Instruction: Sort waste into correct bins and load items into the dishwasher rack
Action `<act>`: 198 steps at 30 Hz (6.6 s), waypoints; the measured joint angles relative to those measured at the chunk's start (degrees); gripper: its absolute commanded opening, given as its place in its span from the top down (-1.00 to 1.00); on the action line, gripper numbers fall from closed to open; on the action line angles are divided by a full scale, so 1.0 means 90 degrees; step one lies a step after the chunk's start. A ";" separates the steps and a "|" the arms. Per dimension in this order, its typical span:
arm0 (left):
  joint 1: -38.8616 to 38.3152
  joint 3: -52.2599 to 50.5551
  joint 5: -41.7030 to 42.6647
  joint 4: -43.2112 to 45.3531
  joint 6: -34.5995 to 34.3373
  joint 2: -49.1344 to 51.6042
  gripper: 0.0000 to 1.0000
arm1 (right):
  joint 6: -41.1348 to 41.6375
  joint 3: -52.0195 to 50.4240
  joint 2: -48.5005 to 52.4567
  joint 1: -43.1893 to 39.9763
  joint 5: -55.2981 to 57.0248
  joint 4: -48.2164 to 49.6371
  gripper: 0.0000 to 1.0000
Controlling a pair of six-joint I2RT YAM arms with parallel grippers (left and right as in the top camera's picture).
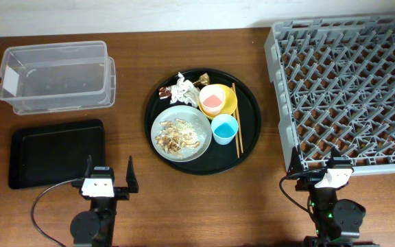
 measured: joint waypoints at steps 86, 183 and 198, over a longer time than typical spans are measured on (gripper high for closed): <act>-0.2312 0.8835 -0.0262 -0.3546 -0.1770 1.0528 -0.79 | -0.0005 0.0000 0.0000 -0.0002 0.0019 -0.0005 -0.97; 0.0614 0.8901 -0.1404 -0.1350 -0.1889 1.0707 -0.98 | 0.0000 0.0000 -0.0005 -0.0002 0.0019 -0.0007 -0.96; -0.1809 0.8925 0.1200 -0.2863 -0.3014 1.1130 -0.98 | 0.0000 0.0000 -0.0005 -0.0002 0.0019 -0.0007 -0.97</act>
